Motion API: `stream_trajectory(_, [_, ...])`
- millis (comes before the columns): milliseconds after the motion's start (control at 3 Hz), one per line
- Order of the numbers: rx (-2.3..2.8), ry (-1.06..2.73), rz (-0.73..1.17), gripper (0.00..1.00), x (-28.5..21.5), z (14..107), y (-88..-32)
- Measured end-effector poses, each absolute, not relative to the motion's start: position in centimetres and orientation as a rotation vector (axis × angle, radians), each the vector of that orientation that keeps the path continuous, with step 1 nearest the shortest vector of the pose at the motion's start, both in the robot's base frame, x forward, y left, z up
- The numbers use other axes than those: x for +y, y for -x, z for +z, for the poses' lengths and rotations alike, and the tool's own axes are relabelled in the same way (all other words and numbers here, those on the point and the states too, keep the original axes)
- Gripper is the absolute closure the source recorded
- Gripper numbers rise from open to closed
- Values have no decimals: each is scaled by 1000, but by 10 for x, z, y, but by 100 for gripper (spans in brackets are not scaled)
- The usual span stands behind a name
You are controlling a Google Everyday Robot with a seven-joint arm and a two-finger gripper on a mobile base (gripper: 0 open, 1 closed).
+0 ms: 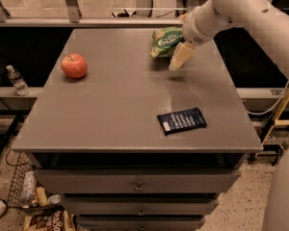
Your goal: Move green rice chip bag near rxbar blueberry
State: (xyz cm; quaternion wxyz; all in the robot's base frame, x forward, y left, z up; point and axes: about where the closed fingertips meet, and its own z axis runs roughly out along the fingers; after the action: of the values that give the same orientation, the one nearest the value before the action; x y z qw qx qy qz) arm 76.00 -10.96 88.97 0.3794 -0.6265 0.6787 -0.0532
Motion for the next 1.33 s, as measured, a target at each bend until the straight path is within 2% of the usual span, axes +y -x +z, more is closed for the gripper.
stream_trajectory(667, [1718, 1609, -100, 0, -103, 887, -767])
stream_trajectory(1000, [1713, 1604, -94, 16, -104, 885, -772])
stream_trajectory(1333, [1720, 1593, -83, 39, -106, 883, -773])
